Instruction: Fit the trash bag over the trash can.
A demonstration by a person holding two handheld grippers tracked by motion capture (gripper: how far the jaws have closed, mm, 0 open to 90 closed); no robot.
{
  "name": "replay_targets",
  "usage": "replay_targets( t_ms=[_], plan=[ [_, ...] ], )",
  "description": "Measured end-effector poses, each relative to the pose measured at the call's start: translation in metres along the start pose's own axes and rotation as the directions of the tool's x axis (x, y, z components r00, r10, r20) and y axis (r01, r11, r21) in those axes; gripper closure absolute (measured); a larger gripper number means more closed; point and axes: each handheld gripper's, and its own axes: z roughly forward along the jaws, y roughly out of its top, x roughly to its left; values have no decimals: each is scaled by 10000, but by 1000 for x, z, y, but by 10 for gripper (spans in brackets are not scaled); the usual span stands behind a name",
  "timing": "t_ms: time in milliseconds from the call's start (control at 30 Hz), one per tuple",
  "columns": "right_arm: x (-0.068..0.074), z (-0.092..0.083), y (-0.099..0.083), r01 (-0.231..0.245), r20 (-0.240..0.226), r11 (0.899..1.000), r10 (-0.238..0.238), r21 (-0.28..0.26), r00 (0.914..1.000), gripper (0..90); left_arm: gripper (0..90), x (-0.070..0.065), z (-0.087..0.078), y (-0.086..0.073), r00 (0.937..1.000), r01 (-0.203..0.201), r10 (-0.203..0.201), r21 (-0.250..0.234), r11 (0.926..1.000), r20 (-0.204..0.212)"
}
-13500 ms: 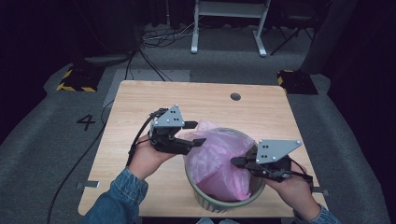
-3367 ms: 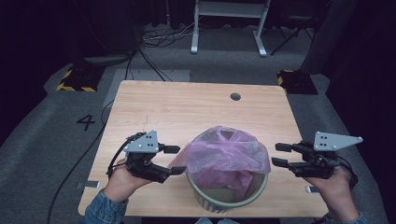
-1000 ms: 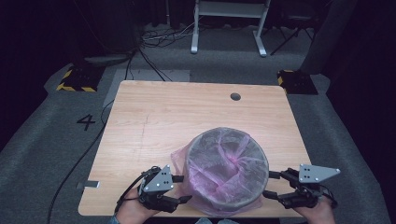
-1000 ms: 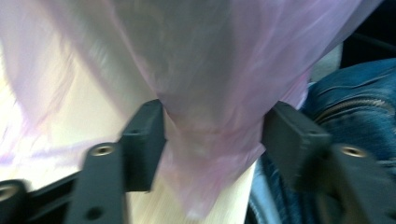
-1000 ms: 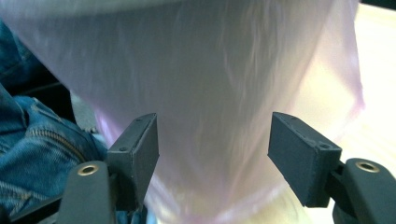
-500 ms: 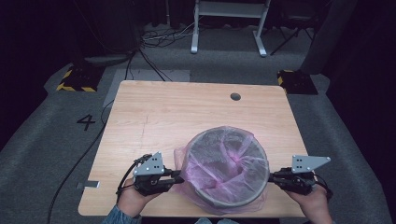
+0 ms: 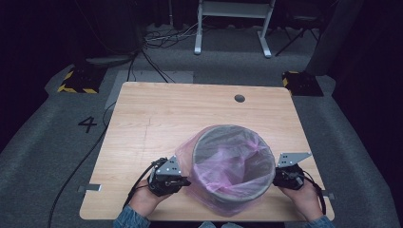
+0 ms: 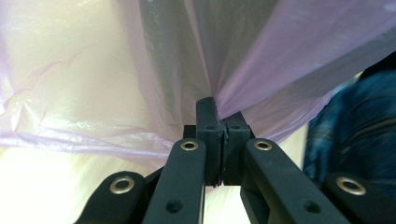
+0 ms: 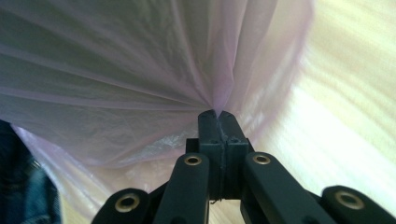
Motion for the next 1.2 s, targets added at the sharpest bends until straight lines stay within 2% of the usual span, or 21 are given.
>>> replay_targets(
  t_ms=[33,167,233,267,300,333,367,400,433,467,533,567,667,733,800,833,933,1000,1067,1133,1200],
  plan=[
    [-1,0,-4,-97,20,9999,96,66,10000,900,888,-2,5,-2,10000,48,-49,210,9998,42],
    [-2,-9,-20,-708,-173,9969,702,-355,9974,900,888,-5,13,-10,9952,21,-64,445,9990,976],
    [0,-14,-23,-673,-229,9970,664,-374,9975,898,880,-8,10,-10,9955,-227,180,502,9985,930],
    [2,-16,-24,-553,-237,9978,544,-377,9982,889,820,-10,9,-9,9966,-277,245,407,9988,787],
    [4,-18,-24,-419,-153,9983,413,-413,9990,814,699,-10,6,-9,9976,-227,214,203,9995,659],
    [6,-20,-24,-256,65,9979,260,-590,9996,692,571,-9,4,-7,9982,-50,50,-7,10000,602],
    [8,-23,-23,-128,204,9959,146,-894,9997,630,482,-8,-1,-6,9970,126,-110,-199,9997,764],
    [10,-27,-22,-71,129,9926,88,-1216,9999,597,440,-7,-5,-4,9949,210,-161,-480,9986,998],
    [11,-30,-21,-2,-55,9877,-7,-1561,10000,549,433,-7,-11,-2,9945,173,-88,-809,9966,1048],
    [12,-33,-18,127,-133,9836,-153,-1799,9998,541,436,-8,-16,0,9931,148,-14,-1141,9934,1170],
    [13,-35,-11,443,-273,9781,-509,-2034,9983,585,444,-9,-26,4,9905,55,175,-1668,9860,1361],
    [13,-35,-8,519,-298,9776,-592,-2041,9978,638,444,-10,-31,6,9899,39,225,-1857,9826,1398],
    [10,-32,-1,536,-380,9815,-616,-1838,9974,865,443,-9,-43,6,9921,-61,322,-2102,9776,1212],
    [8,-32,1,329,-420,9842,-408,-1741,9983,898,440,-5,-51,2,9943,51,172,-2081,9781,1053],
    [6,-35,0,211,-360,9854,-276,-1692,9990,898,422,-3,-59,-3,9939,304,-59,-2222,9745,1101],
    [6,-38,0,223,-286,9863,-273,-1632,9992,893,416,-5,-64,-5,9936,281,-14,-2346,9717,1128],
    [9,-53,-2,448,427,9796,-371,-1958,9984,629,396,-18,-73,-1,9952,-125,365,-2513,9678,911],
    [10,-63,-2,530,436,9750,-446,-2157,9981,577,399,-31,-77,6,9945,-586,792,-2624,9632,685],
    [13,-71,3,726,470,9707,-635,-2291,9969,531,428,-40,-80,15,9943,-975,1053,-2668,9588,153],
    [16,-73,10,1083,337,9662,-1033,-2340,9941,494,469,-42,-80,23,9938,-1101,1092,-2703,9565,-182],
    [19,-71,17,1466,57,9612,-1495,-2336,9888,514,597,-38,-77,28,9935,-1140,1106,-2793,9534,-279]
  ],
)
